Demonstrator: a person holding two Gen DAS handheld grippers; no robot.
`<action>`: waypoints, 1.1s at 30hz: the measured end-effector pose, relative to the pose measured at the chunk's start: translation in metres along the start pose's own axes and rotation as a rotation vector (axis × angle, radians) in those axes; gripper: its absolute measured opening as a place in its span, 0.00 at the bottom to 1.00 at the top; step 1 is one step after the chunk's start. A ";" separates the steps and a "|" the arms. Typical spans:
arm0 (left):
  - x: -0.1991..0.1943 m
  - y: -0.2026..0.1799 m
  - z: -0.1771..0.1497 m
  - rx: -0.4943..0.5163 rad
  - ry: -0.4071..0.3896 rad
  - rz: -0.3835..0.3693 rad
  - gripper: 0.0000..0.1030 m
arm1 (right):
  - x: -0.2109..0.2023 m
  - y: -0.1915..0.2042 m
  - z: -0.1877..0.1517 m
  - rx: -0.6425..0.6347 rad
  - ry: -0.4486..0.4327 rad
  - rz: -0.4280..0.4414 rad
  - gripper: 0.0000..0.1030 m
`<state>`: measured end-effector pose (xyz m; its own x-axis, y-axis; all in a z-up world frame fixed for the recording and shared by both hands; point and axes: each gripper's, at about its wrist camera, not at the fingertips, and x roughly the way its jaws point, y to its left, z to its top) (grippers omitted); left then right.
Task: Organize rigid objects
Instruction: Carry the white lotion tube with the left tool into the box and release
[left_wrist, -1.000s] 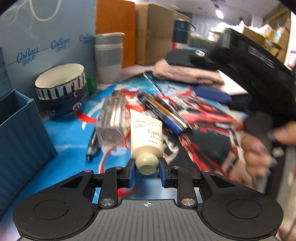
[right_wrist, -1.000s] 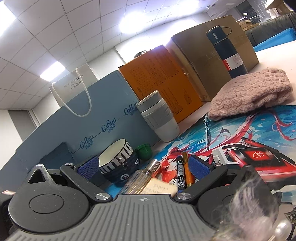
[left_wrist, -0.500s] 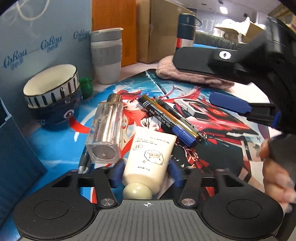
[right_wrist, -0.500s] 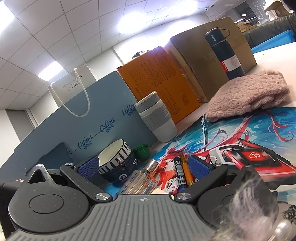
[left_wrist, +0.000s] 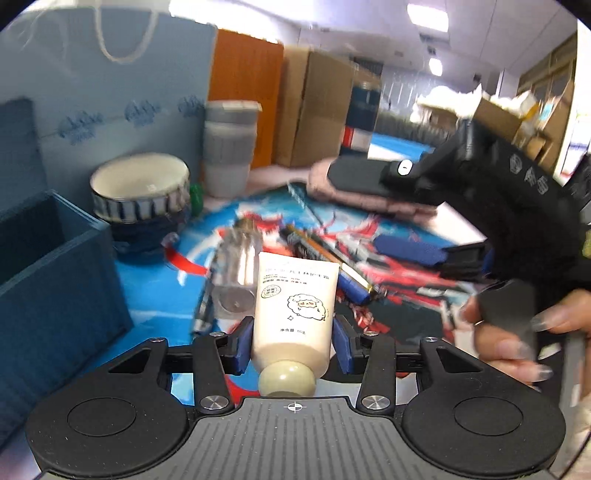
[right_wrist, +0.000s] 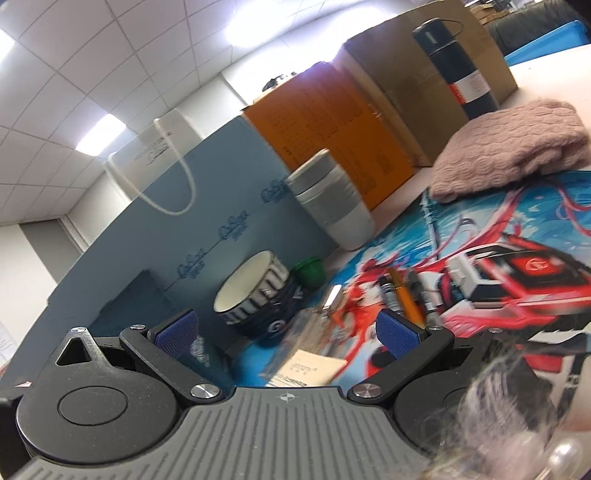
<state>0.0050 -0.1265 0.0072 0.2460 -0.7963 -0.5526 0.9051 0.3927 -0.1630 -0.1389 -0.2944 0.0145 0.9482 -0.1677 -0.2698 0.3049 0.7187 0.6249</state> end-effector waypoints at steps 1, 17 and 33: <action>-0.009 0.003 0.001 -0.004 -0.022 -0.001 0.41 | 0.000 0.006 0.000 -0.001 -0.001 0.011 1.00; -0.116 0.108 0.017 -0.160 -0.287 0.066 0.41 | 0.038 0.117 -0.007 -0.022 0.052 0.204 1.00; -0.083 0.172 0.000 -0.218 -0.130 0.100 0.41 | 0.101 0.168 -0.044 -0.006 0.146 0.198 1.00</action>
<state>0.1404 0.0073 0.0250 0.3853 -0.7957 -0.4673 0.7818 0.5505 -0.2928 0.0040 -0.1608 0.0599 0.9664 0.0757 -0.2456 0.1133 0.7321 0.6717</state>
